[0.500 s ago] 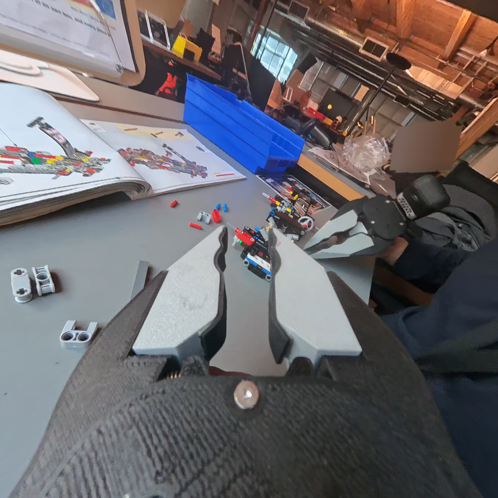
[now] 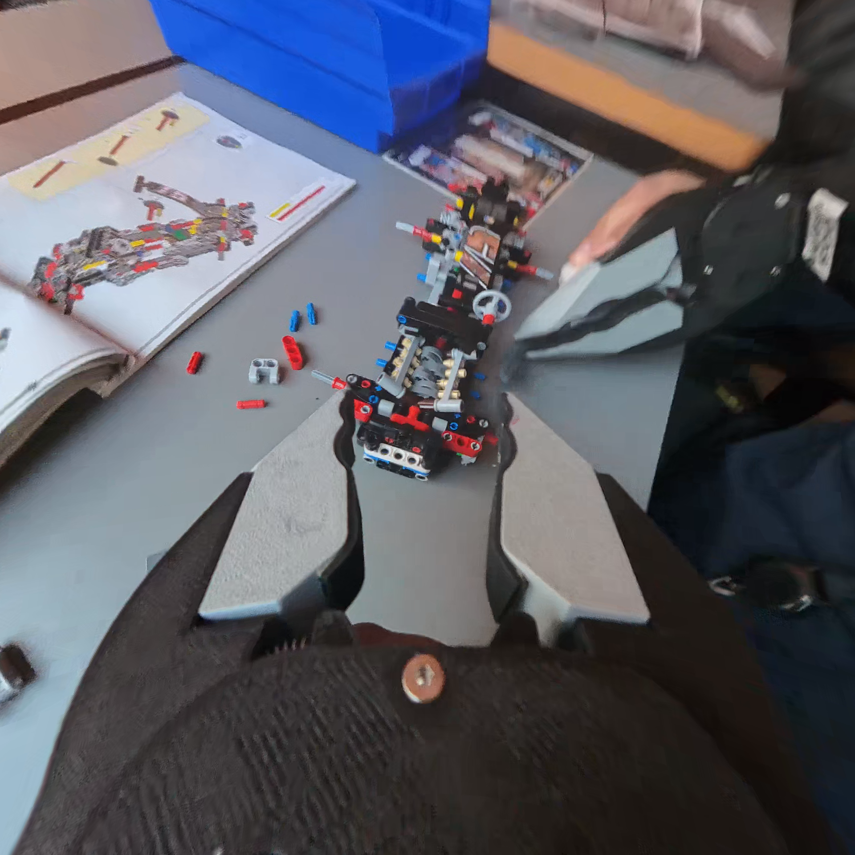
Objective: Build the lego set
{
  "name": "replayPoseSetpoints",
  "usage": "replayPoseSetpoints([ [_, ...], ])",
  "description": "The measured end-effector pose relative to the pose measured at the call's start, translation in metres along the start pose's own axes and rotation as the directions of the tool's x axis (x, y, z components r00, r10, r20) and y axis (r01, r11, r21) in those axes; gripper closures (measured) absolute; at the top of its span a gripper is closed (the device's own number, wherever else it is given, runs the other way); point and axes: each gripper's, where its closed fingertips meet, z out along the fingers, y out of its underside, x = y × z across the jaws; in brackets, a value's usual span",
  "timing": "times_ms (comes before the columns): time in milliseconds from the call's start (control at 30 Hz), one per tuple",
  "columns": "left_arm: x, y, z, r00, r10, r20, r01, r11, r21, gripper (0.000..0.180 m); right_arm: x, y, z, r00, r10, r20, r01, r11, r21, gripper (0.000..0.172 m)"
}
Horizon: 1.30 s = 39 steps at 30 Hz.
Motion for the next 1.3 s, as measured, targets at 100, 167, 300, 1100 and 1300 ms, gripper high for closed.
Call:
replayPoseSetpoints([
  [100, 0.006, 0.0, 0.015, 0.995, 0.093, 0.021, -0.091, 0.992, -0.093, 0.127, 0.011, 0.005, 0.002, 0.971, -0.203, -0.124, 0.195, 0.978, -0.069, 0.167],
  [167, 0.018, -0.003, 0.016, 0.994, 0.109, 0.015, -0.107, 0.988, -0.109, 0.157, 0.01, 0.007, 0.002, 0.933, -0.317, -0.17, 0.301, 0.947, -0.113, 0.166],
  [300, 0.058, 0.002, 0.018, 0.988, 0.148, -0.046, -0.152, 0.984, -0.097, 0.158, -0.01, -0.001, -0.004, 0.957, -0.271, -0.107, 0.269, 0.962, -0.032, 0.167],
  [1100, 0.006, 0.029, 0.069, 0.913, 0.284, -0.293, -0.388, 0.827, -0.408, 0.121, -0.013, -0.012, 0.009, 0.924, 0.193, 0.329, -0.204, 0.979, -0.001, 0.157],
  [1300, 0.003, 0.033, 0.075, 0.897, 0.327, -0.297, -0.43, 0.799, -0.42, 0.125, -0.013, -0.011, 0.021, 0.917, 0.225, 0.329, -0.22, 0.974, -0.054, 0.165],
])
